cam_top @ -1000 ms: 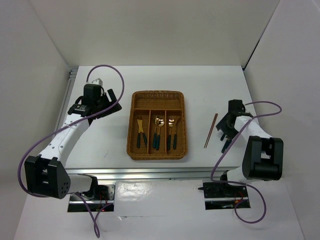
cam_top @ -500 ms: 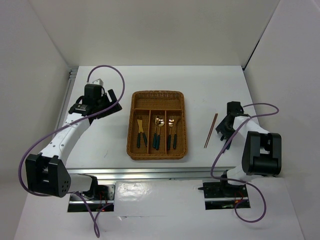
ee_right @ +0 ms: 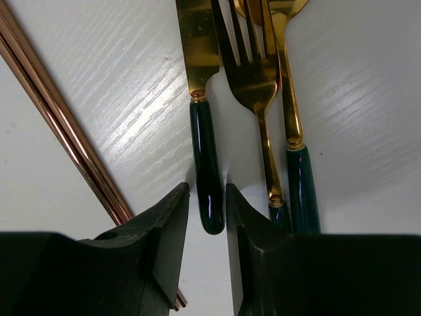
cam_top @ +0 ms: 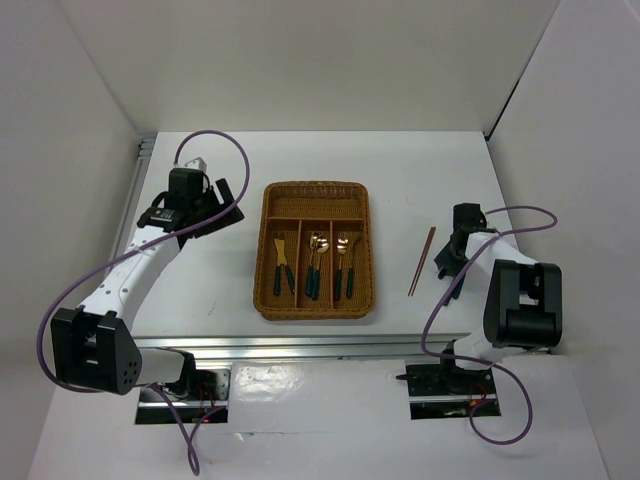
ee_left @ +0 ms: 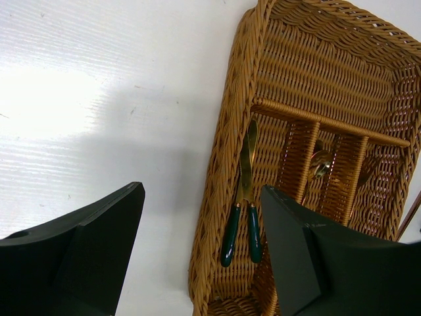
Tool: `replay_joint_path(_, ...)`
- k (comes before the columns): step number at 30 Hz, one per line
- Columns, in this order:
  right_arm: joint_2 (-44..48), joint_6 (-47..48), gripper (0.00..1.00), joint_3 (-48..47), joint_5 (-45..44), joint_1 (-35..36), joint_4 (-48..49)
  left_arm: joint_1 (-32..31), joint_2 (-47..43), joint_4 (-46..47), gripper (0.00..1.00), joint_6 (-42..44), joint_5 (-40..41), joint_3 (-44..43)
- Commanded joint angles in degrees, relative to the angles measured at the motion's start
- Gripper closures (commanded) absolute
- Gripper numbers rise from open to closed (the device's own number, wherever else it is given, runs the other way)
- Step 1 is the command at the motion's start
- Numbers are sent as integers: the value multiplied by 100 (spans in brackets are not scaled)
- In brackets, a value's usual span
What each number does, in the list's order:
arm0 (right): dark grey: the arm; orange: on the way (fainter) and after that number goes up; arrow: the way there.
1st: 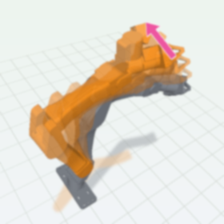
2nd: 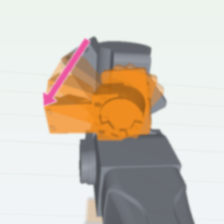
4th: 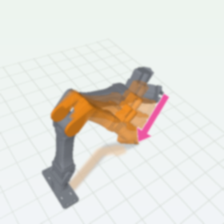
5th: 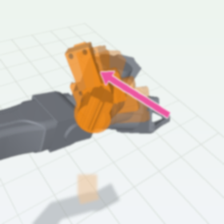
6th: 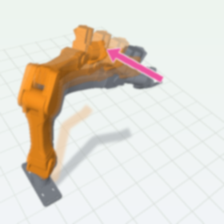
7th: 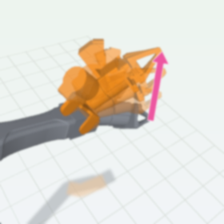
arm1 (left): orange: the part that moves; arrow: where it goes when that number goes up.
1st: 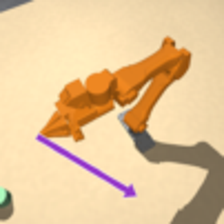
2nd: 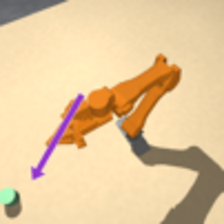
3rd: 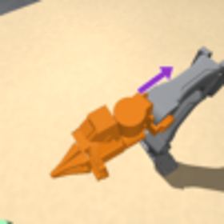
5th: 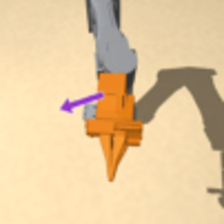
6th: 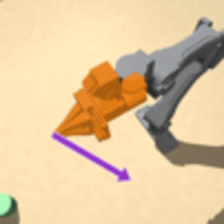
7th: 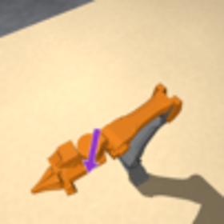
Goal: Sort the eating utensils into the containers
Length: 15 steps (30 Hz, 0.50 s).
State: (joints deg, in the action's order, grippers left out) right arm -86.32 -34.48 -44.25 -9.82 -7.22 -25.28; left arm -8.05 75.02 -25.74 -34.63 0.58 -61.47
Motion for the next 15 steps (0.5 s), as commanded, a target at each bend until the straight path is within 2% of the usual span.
replay_joint_path(1,-183,47,65,162,-90,28,251,32,3,86,14,106,-32,-5)
replay_joint_path(3,-244,47,69,162,-90,28,251,32,3,86,14,106,-32,-5)
replay_joint_path(7,-297,47,87,93,-37,28,199,32,3,34,14,159,21,-58)
replay_joint_path(11,-8,204,92,-319,200,28,-142,32,3,34,14,159,73,-58)
replay_joint_path(15,440,275,92,-953,17,545,-600,32,3,34,14,159,74,-58)
